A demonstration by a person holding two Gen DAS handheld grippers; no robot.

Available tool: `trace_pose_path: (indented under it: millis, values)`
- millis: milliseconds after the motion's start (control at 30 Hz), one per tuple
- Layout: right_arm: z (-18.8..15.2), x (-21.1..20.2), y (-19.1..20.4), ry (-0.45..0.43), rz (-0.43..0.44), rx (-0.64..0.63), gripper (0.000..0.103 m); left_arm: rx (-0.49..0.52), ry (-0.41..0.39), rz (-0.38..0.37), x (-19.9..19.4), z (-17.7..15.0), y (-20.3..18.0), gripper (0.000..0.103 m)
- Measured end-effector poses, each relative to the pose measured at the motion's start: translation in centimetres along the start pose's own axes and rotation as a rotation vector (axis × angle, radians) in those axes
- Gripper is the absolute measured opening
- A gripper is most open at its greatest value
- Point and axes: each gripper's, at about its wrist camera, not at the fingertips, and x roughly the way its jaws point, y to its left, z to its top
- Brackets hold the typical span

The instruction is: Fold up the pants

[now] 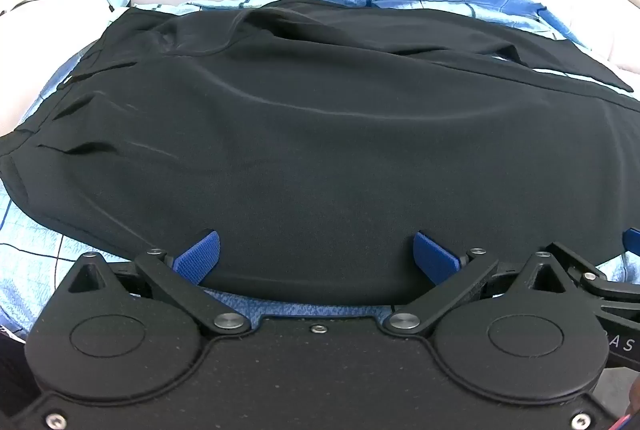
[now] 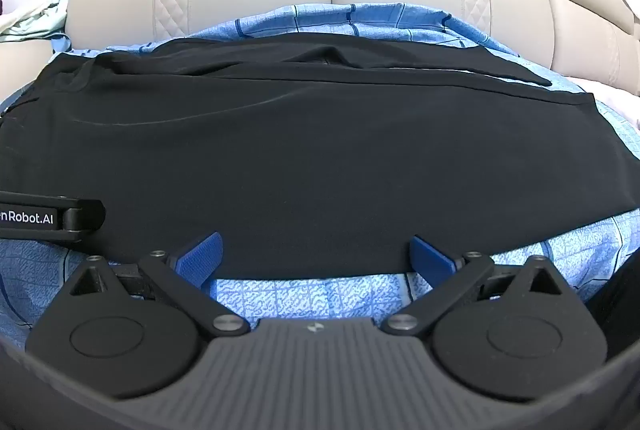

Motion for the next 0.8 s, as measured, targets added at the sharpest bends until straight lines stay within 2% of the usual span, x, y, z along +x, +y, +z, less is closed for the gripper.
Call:
trace_pose_path:
  millis: [800]
  values:
    - [0.10,0.10,0.00,0.011,0.004,0.002,0.103,-0.004,0.009,0.001,0.12,0.23,0.13,0.103]
